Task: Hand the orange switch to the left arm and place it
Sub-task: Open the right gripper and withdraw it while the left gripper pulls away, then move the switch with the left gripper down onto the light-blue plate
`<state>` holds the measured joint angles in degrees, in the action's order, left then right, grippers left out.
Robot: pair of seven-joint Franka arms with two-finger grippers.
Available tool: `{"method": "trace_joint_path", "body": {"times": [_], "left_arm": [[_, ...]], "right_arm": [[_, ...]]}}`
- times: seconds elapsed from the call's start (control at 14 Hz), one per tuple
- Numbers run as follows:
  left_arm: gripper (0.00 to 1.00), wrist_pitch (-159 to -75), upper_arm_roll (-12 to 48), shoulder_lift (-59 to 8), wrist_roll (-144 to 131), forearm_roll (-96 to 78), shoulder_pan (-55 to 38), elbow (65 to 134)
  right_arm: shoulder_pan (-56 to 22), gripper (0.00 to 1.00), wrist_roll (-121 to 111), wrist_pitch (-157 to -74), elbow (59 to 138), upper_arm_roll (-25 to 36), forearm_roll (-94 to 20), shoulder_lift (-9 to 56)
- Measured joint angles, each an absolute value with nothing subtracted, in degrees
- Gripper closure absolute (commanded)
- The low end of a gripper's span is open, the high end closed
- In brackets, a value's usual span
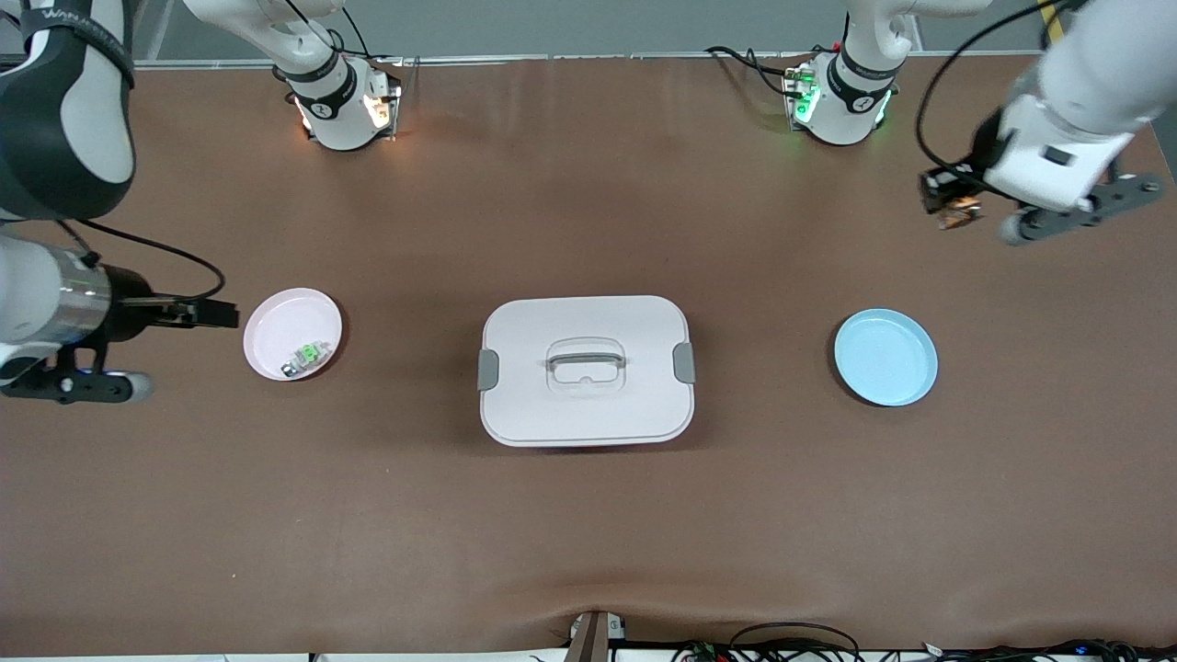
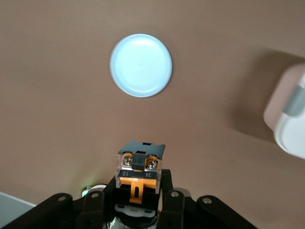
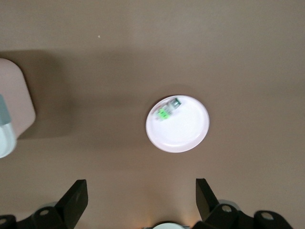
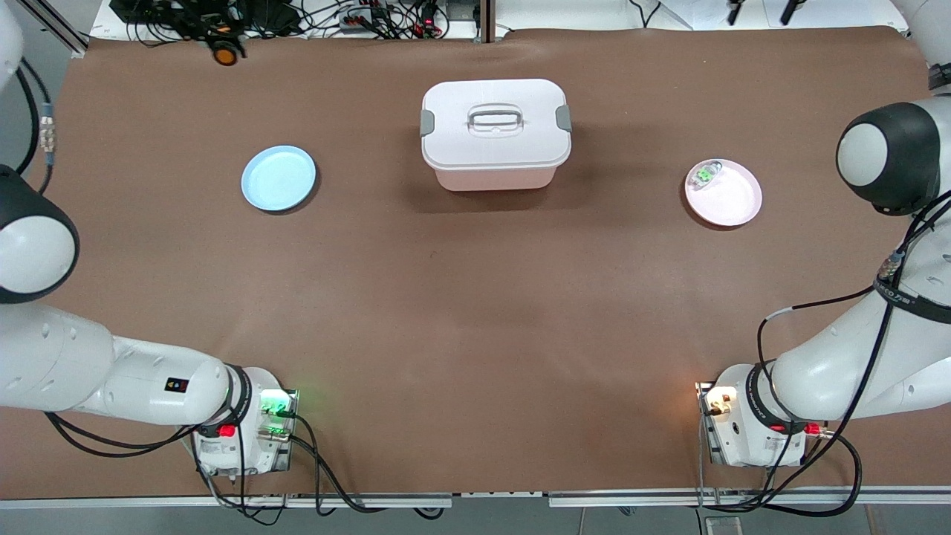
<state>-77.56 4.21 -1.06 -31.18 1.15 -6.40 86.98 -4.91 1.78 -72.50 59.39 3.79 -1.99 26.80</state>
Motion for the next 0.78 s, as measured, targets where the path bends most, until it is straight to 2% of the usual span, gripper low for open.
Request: {"method": "trace_joint_path", "body": {"times": [0.36, 0.78], "left_arm": [[1.00, -85.97, 4.03, -5.06, -42.75, 1.14, -1.31, 88.67], [1.00, -101.43, 4.73, -4.77, -60.99, 1.14, -1.46, 101.98]], "right_arm": [[0.55, 0.00, -4.06, -75.35, 59.36, 4.12, -0.29, 26.63], [2.34, 0.00, -4.06, -78.60, 59.11, 4.42, 0.08, 24.00]]}}
